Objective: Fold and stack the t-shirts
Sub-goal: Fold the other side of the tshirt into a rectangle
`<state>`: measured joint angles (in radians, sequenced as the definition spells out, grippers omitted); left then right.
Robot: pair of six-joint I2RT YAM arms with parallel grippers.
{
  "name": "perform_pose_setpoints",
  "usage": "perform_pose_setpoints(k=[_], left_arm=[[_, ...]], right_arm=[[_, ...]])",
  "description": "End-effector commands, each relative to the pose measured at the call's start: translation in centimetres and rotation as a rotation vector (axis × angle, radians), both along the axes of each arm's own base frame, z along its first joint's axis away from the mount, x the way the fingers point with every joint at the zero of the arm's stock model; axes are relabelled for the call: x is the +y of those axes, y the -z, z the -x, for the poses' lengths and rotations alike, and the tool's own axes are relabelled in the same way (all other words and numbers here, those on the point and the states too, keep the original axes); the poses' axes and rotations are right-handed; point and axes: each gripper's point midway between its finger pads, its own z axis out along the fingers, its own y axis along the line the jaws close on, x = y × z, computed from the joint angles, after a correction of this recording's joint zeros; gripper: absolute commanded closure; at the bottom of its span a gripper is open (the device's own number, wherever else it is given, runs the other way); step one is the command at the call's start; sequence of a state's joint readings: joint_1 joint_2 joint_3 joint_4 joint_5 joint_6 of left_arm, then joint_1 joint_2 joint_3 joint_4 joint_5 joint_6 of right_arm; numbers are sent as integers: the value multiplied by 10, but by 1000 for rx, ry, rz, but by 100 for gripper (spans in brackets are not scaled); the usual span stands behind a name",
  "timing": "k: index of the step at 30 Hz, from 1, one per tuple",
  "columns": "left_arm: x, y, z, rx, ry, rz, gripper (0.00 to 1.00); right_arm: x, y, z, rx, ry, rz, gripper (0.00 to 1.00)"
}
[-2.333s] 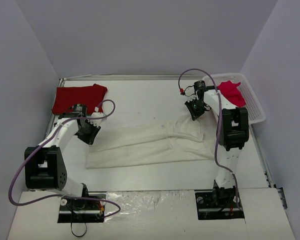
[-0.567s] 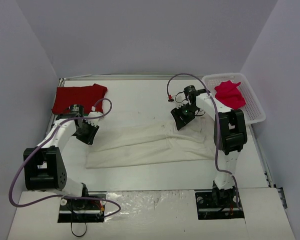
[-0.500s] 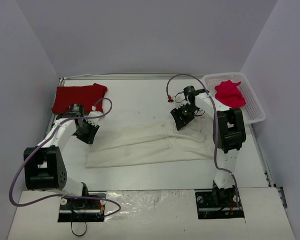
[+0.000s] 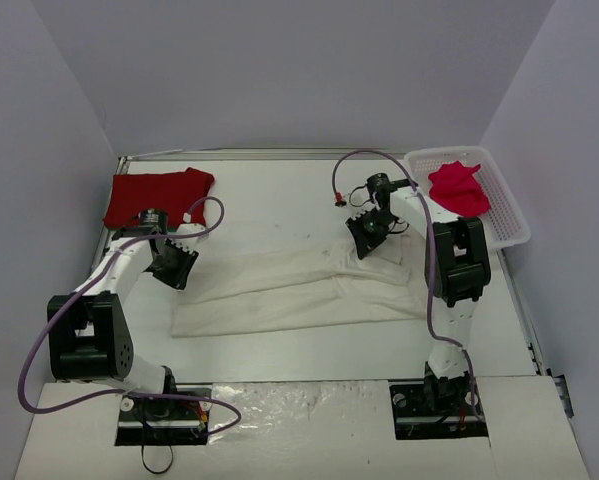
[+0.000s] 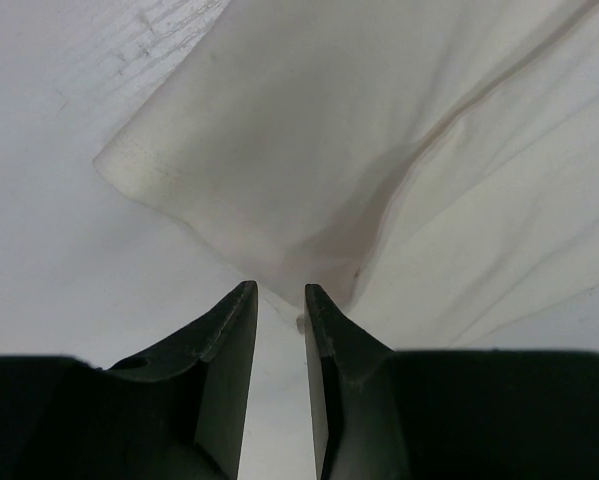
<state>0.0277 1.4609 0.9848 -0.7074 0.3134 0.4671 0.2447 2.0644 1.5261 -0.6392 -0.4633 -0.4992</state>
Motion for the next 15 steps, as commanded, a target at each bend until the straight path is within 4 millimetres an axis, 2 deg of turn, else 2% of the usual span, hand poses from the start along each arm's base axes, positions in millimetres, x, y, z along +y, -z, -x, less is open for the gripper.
perform_pose_setpoints(k=[1, 6, 10, 15], left_arm=[[1, 1, 2, 9, -9, 4, 75], [0, -2, 2, -6, -8, 6, 75], [0, -4, 2, -11, -4, 9, 75], [-1, -6, 1, -21, -1, 12, 75]], right_arm=[[5, -34, 8, -38, -11, -24, 100], [5, -56, 16, -80, -9, -24, 100], [7, -69, 37, -76, -31, -29, 100], [9, -62, 69, -34, -73, 13, 100]])
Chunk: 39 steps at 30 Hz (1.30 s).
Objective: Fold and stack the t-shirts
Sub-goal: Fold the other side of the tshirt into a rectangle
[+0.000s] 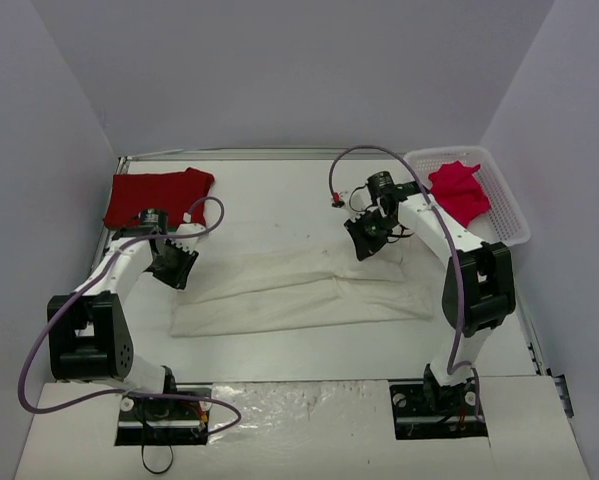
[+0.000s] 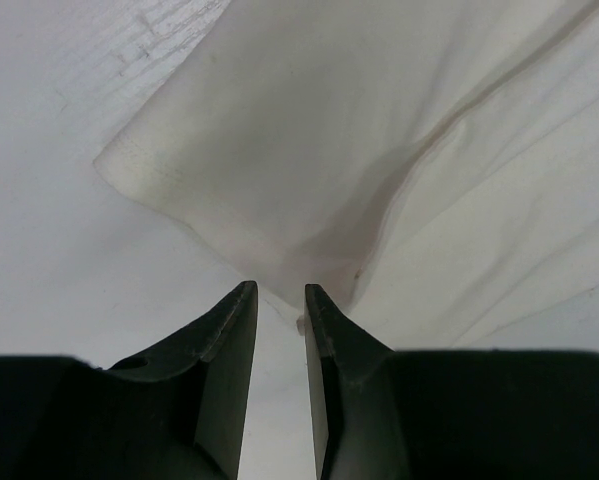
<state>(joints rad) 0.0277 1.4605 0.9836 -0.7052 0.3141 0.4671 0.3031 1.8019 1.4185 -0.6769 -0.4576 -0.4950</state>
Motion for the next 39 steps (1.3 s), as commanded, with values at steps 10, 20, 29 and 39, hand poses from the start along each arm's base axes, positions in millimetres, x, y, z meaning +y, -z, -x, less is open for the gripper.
perform_pose_setpoints(k=[10, 20, 29, 39], left_arm=[[-1, -9, 2, -37, 1, 12, 75], [0, -8, 2, -37, -1, 7, 68], [1, -8, 2, -44, -1, 1, 68], [-1, -6, 3, -39, 2, 8, 68]], right_arm=[[0, 20, 91, 169, -92, 109, 100], [5, 41, 113, 225, -170, 223, 80], [10, 44, 115, 237, -206, 236, 59], [18, 6, 75, 81, -156, 194, 58]])
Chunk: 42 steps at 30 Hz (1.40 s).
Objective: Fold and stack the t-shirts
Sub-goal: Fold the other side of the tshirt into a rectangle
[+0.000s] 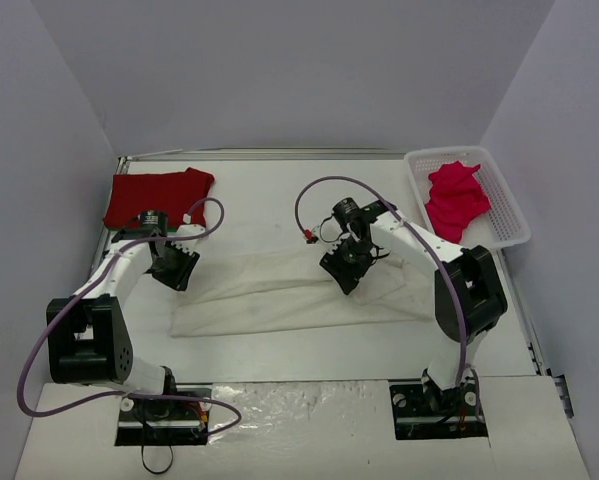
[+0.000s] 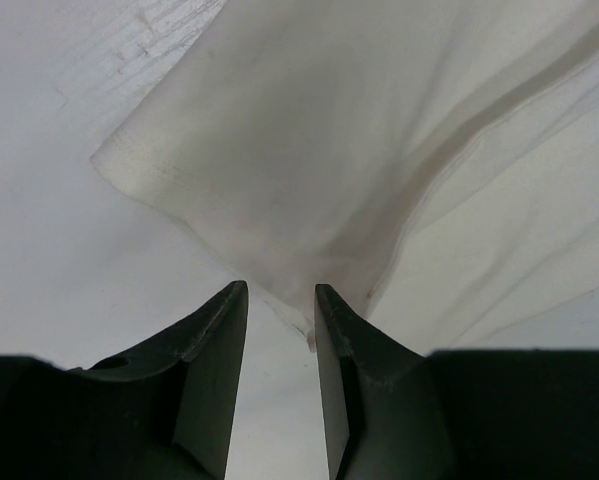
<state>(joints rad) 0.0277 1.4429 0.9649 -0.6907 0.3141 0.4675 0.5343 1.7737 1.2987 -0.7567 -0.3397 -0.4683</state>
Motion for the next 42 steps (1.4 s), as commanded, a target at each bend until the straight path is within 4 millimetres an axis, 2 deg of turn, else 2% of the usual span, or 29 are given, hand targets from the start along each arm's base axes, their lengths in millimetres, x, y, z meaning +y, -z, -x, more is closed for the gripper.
perform_pose_setpoints(k=[1, 8, 11, 15, 24, 32, 42], left_arm=[[-1, -7, 1, -27, 3, 10, 68], [-1, -5, 2, -21, 2, 12, 68], [-1, -3, 3, -10, 3, 15, 68], [-2, -2, 3, -6, 3, 18, 68], [-1, -2, 3, -5, 6, 13, 68], [-1, -2, 3, -8, 6, 13, 68], [-1, -3, 3, -12, 5, 10, 68]], right_arm=[[-14, -21, -9, -45, 33, 18, 58], [-45, -15, -40, -66, 111, 48, 58], [-52, -10, -43, -44, 125, 42, 57], [-42, -1, -29, 17, 93, 7, 57], [-39, 19, -16, 71, 75, 31, 60], [-28, 39, 18, 173, 4, 49, 60], [-5, 45, 41, 223, -82, 21, 60]])
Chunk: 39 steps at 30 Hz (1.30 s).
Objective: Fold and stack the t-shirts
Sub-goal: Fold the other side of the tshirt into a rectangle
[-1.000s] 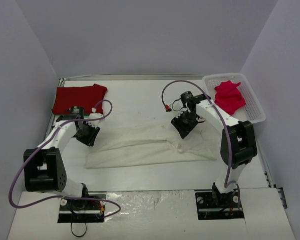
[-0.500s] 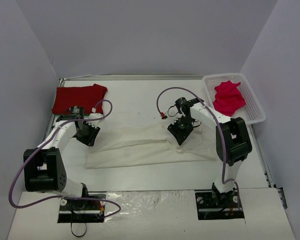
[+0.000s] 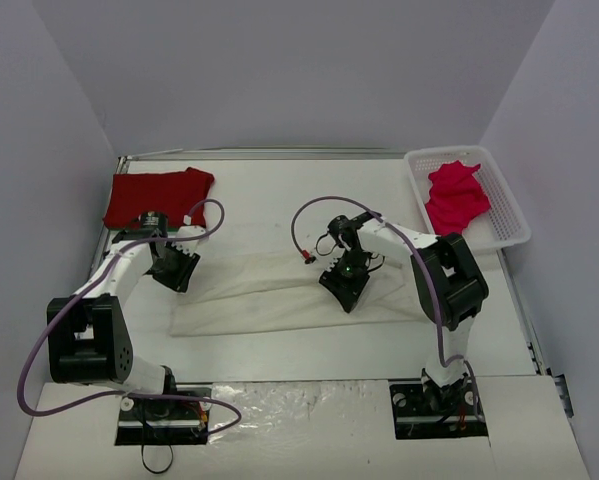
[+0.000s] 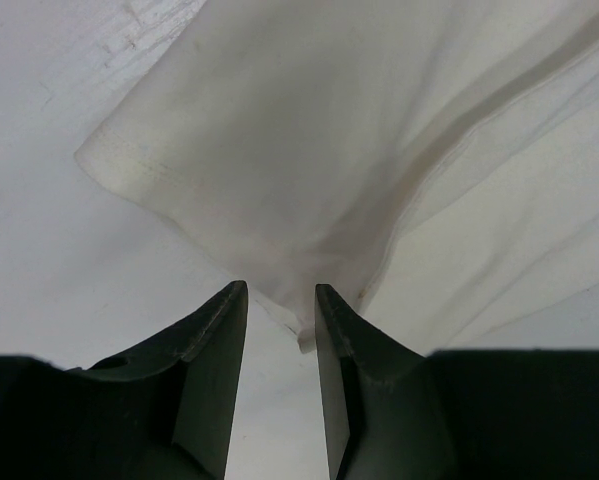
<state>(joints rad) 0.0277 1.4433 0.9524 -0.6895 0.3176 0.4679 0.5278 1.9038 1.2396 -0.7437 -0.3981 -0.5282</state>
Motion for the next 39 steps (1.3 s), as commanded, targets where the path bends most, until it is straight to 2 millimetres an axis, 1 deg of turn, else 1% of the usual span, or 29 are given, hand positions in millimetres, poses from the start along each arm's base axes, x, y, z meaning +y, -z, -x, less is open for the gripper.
perform_pose_setpoints(k=[1, 4, 9, 13, 14, 19, 21, 23, 27, 34, 36, 39], left_arm=[[1, -7, -1, -22, 2, 5, 68], [0, -6, -1, -24, 3, 3, 68], [1, -7, -1, -25, -1, 1, 68], [2, -7, -1, -26, -2, 1, 68], [1, -6, -1, -25, -2, 2, 68], [1, -7, -1, -30, -3, 5, 68], [2, -8, -1, -33, -3, 7, 68], [2, -8, -1, -33, -7, 9, 68], [2, -9, -1, -37, -4, 14, 67], [0, -2, 0, -7, 6, 22, 67], [-2, -2, 0, -5, 13, 30, 73], [-6, 1, 0, 12, 25, 36, 74]], right_arm=[[2, -2, 17, 57, -29, -8, 59], [1, -2, 21, 62, -32, -5, 59], [-3, 0, 33, 97, -38, -5, 59], [0, -9, 37, 106, -60, -20, 57], [-2, -9, 31, 81, -62, -3, 57], [-6, -10, 18, 35, -43, 38, 57], [-11, -8, 4, -19, 1, 86, 57], [-17, -4, -5, -30, 32, 114, 57], [-24, -3, -12, -36, 69, 126, 57], [-36, -3, -16, -38, 108, 153, 57], [-39, -3, -17, -42, 115, 159, 57], [-44, -3, -17, -44, 125, 171, 57]])
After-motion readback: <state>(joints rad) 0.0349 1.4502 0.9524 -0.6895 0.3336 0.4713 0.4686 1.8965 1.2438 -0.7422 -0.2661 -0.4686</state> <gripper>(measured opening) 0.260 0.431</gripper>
